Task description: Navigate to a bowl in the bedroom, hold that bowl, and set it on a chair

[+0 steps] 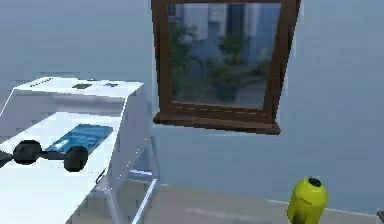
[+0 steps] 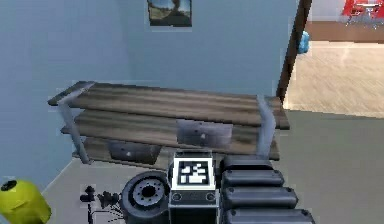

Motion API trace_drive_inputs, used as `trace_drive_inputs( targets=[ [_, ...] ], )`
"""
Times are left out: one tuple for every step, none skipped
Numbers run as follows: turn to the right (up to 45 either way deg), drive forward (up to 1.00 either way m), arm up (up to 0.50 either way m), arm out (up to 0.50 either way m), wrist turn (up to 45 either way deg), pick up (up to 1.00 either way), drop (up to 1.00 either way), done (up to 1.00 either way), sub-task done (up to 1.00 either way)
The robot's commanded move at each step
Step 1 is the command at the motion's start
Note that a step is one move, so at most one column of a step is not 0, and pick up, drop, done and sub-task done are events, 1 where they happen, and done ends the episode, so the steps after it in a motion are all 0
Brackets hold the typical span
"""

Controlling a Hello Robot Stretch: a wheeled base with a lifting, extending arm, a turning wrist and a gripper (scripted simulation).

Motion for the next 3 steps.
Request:
trace_drive_inputs(
  targets=[
    [18.0,0.00,0.00,0.00,0.0,0.00,0.00,0.00,0.00],
    [-18.0,0.00,0.00,0.00,0.0,0.00,0.00,0.00,0.00],
    [-45.0,0.00,0.00,0.00,0.0,0.00,0.00,0.00,0.00]
  ],
)
